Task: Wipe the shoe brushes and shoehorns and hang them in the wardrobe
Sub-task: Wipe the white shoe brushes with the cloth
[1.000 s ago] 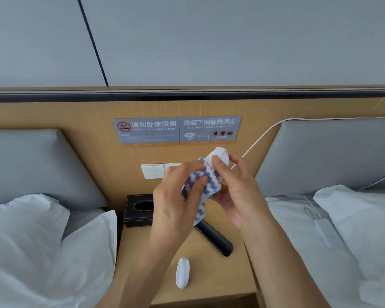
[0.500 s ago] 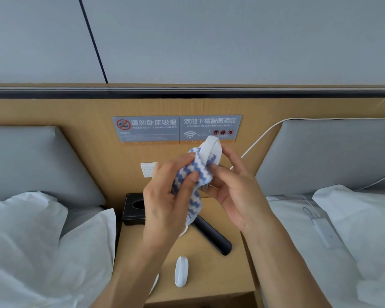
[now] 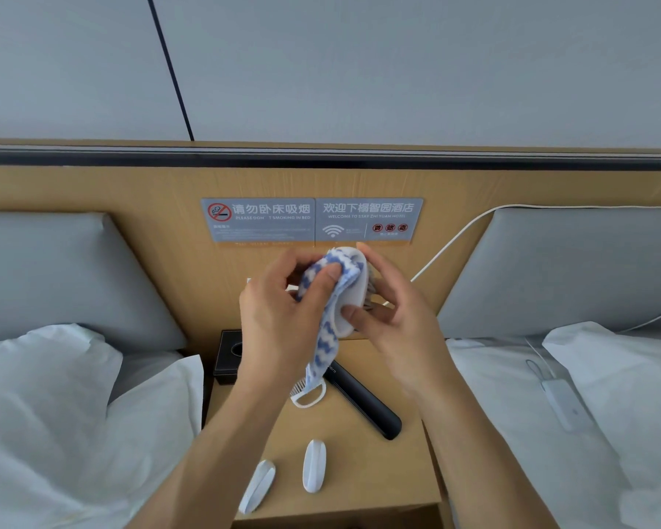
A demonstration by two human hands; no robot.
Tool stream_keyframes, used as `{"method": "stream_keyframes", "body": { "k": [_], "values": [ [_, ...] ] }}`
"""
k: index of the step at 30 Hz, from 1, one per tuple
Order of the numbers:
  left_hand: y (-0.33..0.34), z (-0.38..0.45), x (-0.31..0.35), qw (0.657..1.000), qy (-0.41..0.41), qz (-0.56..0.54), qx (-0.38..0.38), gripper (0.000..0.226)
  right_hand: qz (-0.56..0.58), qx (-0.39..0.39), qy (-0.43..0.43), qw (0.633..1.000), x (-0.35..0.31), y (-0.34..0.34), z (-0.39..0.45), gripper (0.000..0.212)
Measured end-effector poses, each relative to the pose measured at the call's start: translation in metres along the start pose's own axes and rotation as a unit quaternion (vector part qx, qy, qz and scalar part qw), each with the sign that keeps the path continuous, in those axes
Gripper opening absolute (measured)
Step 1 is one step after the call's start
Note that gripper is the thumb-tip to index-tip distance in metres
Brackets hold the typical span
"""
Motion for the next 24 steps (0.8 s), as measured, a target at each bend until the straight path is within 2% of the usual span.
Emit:
{"method": "stream_keyframes", "body": {
  "k": [3, 7, 14, 20, 24],
  "values": [
    [-0.001, 0.011, 0.001, 0.999, -0.019, 0.021, -0.014, 0.002, -0.054, 0.016, -0.028, 0.998, 0.0, 0.003, -0.003, 0.076],
    [-0.002, 0.022, 0.001, 0.998, -0.046, 0.038, -0.034, 0.014, -0.121, 0.033, -0.036, 0.991, 0.002, 0.007, -0.006, 0.083],
    [-0.005, 0.039, -0.009, 0.984, -0.117, 0.09, -0.096, 0.034, -0.244, 0.062, -0.083, 0.964, 0.0, 0.005, -0.009, 0.073],
    [-0.007, 0.035, -0.015, 0.981, -0.131, 0.078, -0.12, 0.038, -0.207, 0.067, -0.051, 0.975, 0.006, 0.006, -0.008, 0.072],
    [-0.004, 0.017, -0.02, 0.984, -0.129, 0.03, -0.121, 0.026, -0.15, 0.066, 0.003, 0.986, 0.016, 0.005, -0.008, 0.069]
  ]
}}
Point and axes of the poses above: each hand's wrist, its own z-axis towards the middle knuckle, its own y-axis out of the palm, x = y × z, the point moved 1 cm from there along z, towards the middle knuckle, and after that the axes turned 7 degrees about x, right-handed, at the moved point
